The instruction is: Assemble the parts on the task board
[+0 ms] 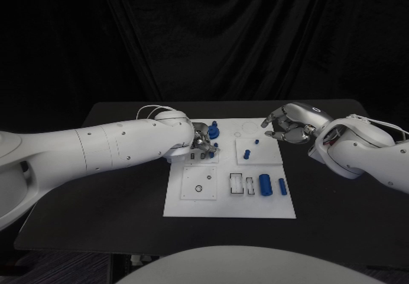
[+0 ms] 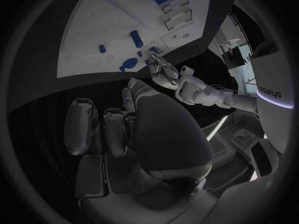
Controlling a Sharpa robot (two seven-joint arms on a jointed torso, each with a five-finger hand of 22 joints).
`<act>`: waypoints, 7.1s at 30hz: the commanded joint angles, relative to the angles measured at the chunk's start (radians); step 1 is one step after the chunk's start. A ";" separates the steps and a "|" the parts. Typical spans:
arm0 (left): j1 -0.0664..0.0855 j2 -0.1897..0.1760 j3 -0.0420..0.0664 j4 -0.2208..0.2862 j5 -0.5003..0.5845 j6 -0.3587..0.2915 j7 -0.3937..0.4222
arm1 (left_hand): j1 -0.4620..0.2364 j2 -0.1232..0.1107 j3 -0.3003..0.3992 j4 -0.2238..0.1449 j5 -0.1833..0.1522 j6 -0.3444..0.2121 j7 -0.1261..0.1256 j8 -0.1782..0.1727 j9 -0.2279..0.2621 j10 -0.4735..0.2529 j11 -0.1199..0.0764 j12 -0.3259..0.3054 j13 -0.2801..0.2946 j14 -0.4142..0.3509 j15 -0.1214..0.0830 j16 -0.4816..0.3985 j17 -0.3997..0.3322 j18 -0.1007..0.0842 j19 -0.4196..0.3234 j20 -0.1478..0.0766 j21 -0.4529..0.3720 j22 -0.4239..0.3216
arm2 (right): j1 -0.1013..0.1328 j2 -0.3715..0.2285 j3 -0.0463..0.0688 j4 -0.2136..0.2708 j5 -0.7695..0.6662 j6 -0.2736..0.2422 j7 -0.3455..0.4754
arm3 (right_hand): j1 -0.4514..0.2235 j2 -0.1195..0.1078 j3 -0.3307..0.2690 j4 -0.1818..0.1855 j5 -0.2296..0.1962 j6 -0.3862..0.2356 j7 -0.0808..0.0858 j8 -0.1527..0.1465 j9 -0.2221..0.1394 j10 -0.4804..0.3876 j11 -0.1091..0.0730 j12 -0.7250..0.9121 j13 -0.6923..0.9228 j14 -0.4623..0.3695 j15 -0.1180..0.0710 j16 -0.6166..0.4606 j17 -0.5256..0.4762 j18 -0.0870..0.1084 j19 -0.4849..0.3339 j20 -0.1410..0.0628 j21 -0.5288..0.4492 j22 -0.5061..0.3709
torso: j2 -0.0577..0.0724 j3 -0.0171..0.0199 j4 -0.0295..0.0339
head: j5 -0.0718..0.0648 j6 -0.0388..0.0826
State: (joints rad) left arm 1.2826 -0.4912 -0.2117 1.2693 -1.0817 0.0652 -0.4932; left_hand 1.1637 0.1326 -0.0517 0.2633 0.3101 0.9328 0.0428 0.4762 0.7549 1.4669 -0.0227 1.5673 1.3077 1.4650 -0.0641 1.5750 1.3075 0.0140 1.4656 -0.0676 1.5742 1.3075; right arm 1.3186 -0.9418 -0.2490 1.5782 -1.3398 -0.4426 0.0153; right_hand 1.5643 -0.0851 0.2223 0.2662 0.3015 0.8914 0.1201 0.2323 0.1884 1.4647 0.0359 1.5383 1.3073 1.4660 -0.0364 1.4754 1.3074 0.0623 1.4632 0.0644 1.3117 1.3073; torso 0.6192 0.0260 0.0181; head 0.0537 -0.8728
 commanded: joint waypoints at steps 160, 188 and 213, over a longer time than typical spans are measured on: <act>-0.028 -0.087 0.001 0.055 -0.001 -0.088 -0.006 | -0.292 -0.151 0.288 0.027 -0.173 0.099 0.006 -0.201 0.158 0.104 0.006 0.003 0.263 0.106 0.004 -0.004 0.263 -0.014 0.105 0.003 -0.003 0.263 | -0.013 0.010 0.001 -0.018 -0.001 0.109 -0.089 | -0.004 0.015 0.017 0.002 0.017 0.008 0.011 -0.009 -0.011 0.014 0.012 -0.032 0.169 0.058 0.012 -0.045 0.125 0.012 -0.029 0.017 -0.071 0.151 | -0.001 -0.0017 -0.0003 | 0.023 0.000; 0.076 -0.200 0.004 0.089 0.095 -0.148 0.082 | -0.107 -0.124 0.183 0.018 -0.043 0.041 -0.022 -0.071 0.456 0.104 -0.022 0.003 0.263 0.106 -0.023 -0.004 0.263 -0.014 0.105 -0.024 -0.003 0.263 | -0.012 0.008 0.001 -0.023 0.004 0.082 -0.079 | -0.012 0.018 0.019 0.007 0.031 0.009 0.011 -0.010 -0.013 -0.002 0.012 -0.044 0.152 0.057 0.012 -0.048 0.123 0.013 -0.029 0.017 -0.074 0.150 | 0.002 -0.0001 -0.0008 | 0.022 0.000; 0.047 -0.051 0.001 -0.194 0.060 0.056 0.050 | -0.106 -0.108 0.149 0.026 -0.120 0.041 -0.008 -0.123 0.430 0.104 -0.008 0.003 0.263 0.106 -0.009 -0.004 0.263 -0.014 0.105 -0.011 -0.003 0.263 | -0.013 0.021 0.001 -0.035 0.005 0.093 -0.074 | -0.012 0.021 0.022 0.008 0.037 0.009 0.010 -0.011 -0.015 -0.008 0.011 -0.048 0.146 0.056 0.011 -0.051 0.120 0.014 -0.031 0.017 -0.079 0.149 | -0.001 -0.0032 -0.0025 | 0.026 0.000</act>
State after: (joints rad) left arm 1.3314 -0.5467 -0.2123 1.0793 -1.0180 0.0790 -0.4480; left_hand 1.0608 0.0199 0.1024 0.2882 0.1925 0.9718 0.0285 0.3562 1.1856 1.4653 -0.0386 1.5673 1.3075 1.4652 -0.0784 1.5750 1.3074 0.0138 1.4654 -0.0859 1.5742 1.3074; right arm 1.3086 -0.9208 -0.2486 1.5442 -1.3350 -0.3457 -0.0552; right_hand 1.5526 -0.0735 0.2391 0.2716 0.3329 0.8987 0.1274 0.2275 0.1751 1.4594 0.0450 1.4945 1.3076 1.4650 -0.0303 1.4283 1.3074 0.0624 1.4384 0.0822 1.2359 1.3073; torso 0.6186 0.0228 0.0171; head 0.0780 -0.8726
